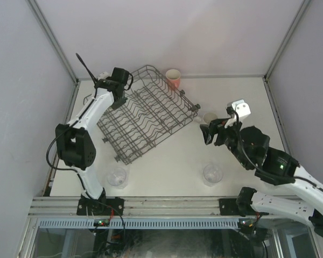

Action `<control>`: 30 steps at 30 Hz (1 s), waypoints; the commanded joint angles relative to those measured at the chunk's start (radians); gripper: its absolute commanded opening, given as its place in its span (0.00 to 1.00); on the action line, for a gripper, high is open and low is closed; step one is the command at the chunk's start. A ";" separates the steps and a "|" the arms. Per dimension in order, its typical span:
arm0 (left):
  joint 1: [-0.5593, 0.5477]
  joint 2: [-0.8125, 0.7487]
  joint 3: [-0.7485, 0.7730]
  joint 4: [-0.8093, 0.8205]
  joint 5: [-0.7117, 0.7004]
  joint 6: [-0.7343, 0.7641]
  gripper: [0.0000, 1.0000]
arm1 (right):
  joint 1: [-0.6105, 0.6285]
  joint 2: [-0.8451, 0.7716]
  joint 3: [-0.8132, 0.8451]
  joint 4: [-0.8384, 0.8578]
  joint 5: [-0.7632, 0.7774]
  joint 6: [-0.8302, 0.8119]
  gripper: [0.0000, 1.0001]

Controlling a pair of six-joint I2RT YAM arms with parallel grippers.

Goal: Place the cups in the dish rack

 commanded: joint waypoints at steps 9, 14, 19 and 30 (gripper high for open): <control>0.080 0.165 0.123 0.212 -0.058 0.112 0.00 | -0.389 0.126 0.045 0.033 -0.419 0.050 0.63; 0.082 0.186 0.088 0.212 -0.088 0.088 0.00 | -0.439 0.157 0.045 0.048 -0.463 0.048 0.63; 0.083 0.191 0.039 0.222 -0.111 0.070 0.00 | -0.471 0.168 0.032 0.053 -0.496 0.051 0.62; 0.083 0.206 -0.060 0.297 -0.081 0.044 0.00 | -0.494 0.179 0.016 0.054 -0.525 0.062 0.62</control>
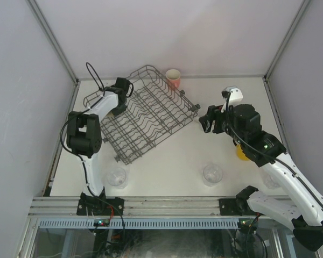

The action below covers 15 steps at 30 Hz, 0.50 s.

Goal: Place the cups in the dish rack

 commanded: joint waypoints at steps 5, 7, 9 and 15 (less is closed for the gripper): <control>0.009 -0.017 0.013 0.101 -0.066 -0.025 0.00 | -0.009 0.010 -0.002 0.047 -0.024 0.030 0.61; 0.011 -0.013 0.008 0.102 -0.074 -0.028 0.00 | -0.009 0.012 -0.005 0.047 -0.026 0.032 0.61; 0.014 -0.007 0.004 0.100 -0.076 -0.026 0.00 | -0.009 0.013 -0.006 0.047 -0.024 0.034 0.61; 0.018 -0.022 -0.035 0.106 -0.106 -0.051 0.00 | -0.008 0.007 -0.015 0.043 -0.021 0.038 0.60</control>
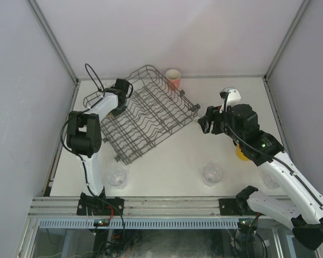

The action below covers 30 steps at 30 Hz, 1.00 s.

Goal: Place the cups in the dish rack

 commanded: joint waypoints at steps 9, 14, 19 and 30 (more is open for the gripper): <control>0.015 0.005 0.010 0.016 -0.110 -0.038 0.00 | -0.001 -0.022 -0.029 0.026 -0.005 0.035 0.59; 0.016 0.006 -0.003 -0.017 -0.114 -0.075 0.12 | 0.000 -0.033 -0.033 0.019 -0.005 0.030 0.59; 0.014 0.006 -0.028 -0.005 -0.098 -0.072 0.30 | 0.000 -0.041 -0.033 0.017 0.000 0.029 0.59; 0.011 0.019 -0.003 0.033 -0.027 -0.047 0.42 | 0.013 -0.046 -0.033 0.010 -0.001 0.034 0.58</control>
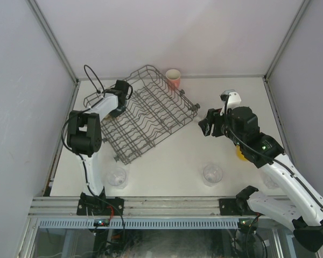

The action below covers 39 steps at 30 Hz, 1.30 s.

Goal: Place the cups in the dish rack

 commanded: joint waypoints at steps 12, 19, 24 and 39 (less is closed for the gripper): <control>0.003 -0.014 0.077 0.023 0.031 0.023 0.44 | 0.047 -0.020 0.004 0.009 0.022 0.025 0.58; 0.004 -0.084 0.028 0.028 0.067 0.034 0.57 | 0.044 -0.015 0.003 0.003 0.043 0.047 0.60; -0.005 -0.171 -0.031 0.040 0.078 0.056 0.64 | -0.055 0.068 0.054 -0.078 0.015 0.166 0.64; -0.054 -0.413 -0.073 0.019 0.240 0.151 0.70 | -0.454 0.477 0.264 -0.359 -0.145 0.357 0.62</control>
